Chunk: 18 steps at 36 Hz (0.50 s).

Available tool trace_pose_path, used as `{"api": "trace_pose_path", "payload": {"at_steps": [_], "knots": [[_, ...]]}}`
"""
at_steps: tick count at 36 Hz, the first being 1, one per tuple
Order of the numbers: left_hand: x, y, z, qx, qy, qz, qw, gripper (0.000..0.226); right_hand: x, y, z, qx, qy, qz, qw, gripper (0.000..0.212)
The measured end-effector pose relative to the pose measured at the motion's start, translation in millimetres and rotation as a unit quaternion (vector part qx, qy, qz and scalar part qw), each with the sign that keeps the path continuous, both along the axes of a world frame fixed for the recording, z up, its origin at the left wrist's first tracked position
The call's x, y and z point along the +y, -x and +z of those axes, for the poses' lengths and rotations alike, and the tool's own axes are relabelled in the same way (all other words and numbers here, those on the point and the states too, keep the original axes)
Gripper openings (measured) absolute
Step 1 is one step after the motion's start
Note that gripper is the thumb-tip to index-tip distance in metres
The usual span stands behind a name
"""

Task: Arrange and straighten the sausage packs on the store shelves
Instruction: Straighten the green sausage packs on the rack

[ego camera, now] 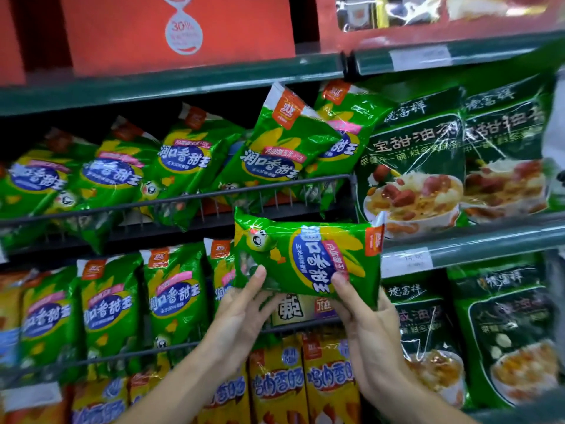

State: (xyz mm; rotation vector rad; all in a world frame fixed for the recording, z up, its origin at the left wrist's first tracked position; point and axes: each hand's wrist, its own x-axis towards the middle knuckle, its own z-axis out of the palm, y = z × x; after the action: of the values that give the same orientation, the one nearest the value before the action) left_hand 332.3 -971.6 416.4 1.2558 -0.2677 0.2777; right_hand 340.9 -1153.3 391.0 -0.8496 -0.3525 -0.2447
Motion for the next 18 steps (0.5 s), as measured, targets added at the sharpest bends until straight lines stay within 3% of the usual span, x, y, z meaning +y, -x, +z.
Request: {"api": "trace_pose_path", "payload": {"at_steps": [1,2,5,10,14,18], "knots": [[6.5,-0.3,-0.8,0.001,0.016,0.008,1.0,0.096,-2.9,-1.4,3.0,-0.007,-0.003,-0.013,1.0,0.061],[11.8,0.2,-0.1,-0.002,0.03,0.02,0.999,0.1,-6.0,-3.3,5.9,-0.015,-0.003,-0.024,1.0,0.064],[28.3,-1.9,5.5,-0.037,0.033,0.05,0.998,0.048,-17.4,-8.6,19.2,-0.043,-0.014,-0.061,0.997,0.053],[43.7,-2.2,23.1,-0.135,-0.151,0.099,0.974,0.041,-30.9,-15.3,45.1,-0.066,0.024,-0.043,0.997,0.011],[40.4,-2.1,39.3,-0.136,-0.302,0.053,0.942,0.048,-30.3,-20.9,51.9,-0.071,0.104,-0.038,0.991,0.016],[21.0,-5.3,33.9,-0.07,-0.393,0.018,0.917,0.058,-20.3,-22.4,47.3,-0.085,0.152,-0.042,0.984,0.023]]}}
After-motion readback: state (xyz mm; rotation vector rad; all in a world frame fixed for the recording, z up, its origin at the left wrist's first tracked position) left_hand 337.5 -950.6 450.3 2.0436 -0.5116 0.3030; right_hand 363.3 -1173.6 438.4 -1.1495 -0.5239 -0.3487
